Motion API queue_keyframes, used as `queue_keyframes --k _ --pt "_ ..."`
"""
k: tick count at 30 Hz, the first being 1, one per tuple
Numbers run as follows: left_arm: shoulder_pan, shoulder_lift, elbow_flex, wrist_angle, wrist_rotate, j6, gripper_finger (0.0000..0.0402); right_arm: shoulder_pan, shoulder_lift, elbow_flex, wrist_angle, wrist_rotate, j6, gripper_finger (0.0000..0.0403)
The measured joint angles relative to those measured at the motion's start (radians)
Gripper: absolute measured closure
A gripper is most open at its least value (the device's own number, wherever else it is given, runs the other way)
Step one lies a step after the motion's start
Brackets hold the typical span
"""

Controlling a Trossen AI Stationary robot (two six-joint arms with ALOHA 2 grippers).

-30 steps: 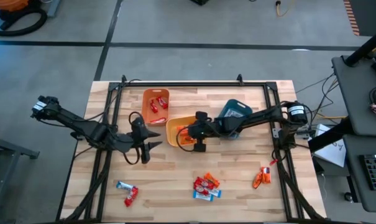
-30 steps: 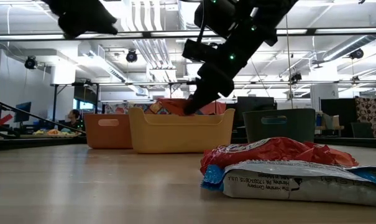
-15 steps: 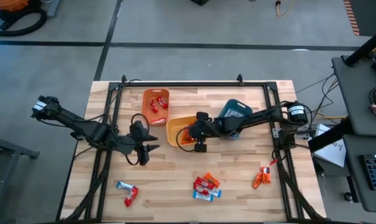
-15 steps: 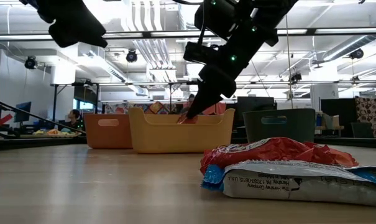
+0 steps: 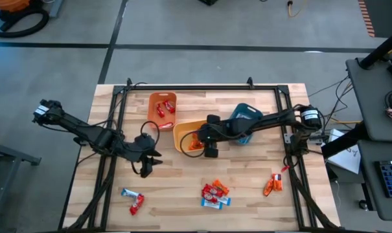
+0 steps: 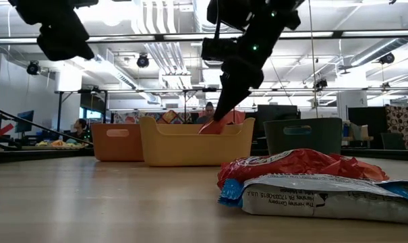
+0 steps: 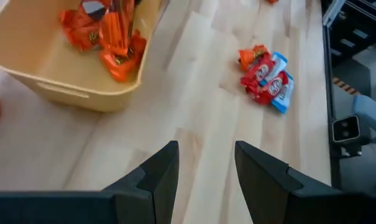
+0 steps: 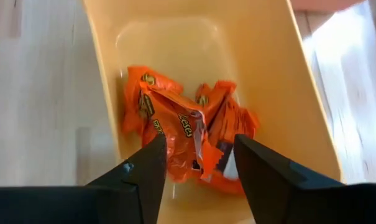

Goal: Sort candy
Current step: Put the orange chocolate into the yellow bin

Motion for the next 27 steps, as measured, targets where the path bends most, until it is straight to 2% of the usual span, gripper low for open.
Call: queue_keyframes --k 7,14,18,22,24,26,27 --pt "-0.002 0.000 0.000 -0.010 0.017 -0.016 0.0261 0.007 -0.001 0.068 -0.151 0.000 0.024 0.0196" --pt "-0.002 0.000 0.000 -0.013 0.017 -0.020 0.0261 0.008 -0.002 0.098 -0.237 0.006 0.005 0.0195" --pt "-0.002 0.000 0.000 -0.014 0.016 -0.020 0.0261 0.008 -0.003 0.097 -0.171 0.016 0.036 0.0195" --pt "-0.002 0.000 0.000 -0.014 0.014 -0.020 0.0261 0.004 -0.003 0.096 -0.084 0.110 0.094 0.0195" --pt "-0.002 0.000 0.000 -0.014 0.014 -0.020 0.0261 -0.005 -0.004 0.096 -0.015 0.046 0.138 0.0195" --pt "-0.002 0.000 0.000 -0.015 0.014 -0.020 0.0261 -0.018 -0.005 0.096 0.008 -0.088 0.152 0.0195" --pt "-0.002 0.000 0.000 -0.015 0.014 -0.020 0.0261 -0.022 -0.005 0.096 0.014 -0.093 0.169 0.0195"
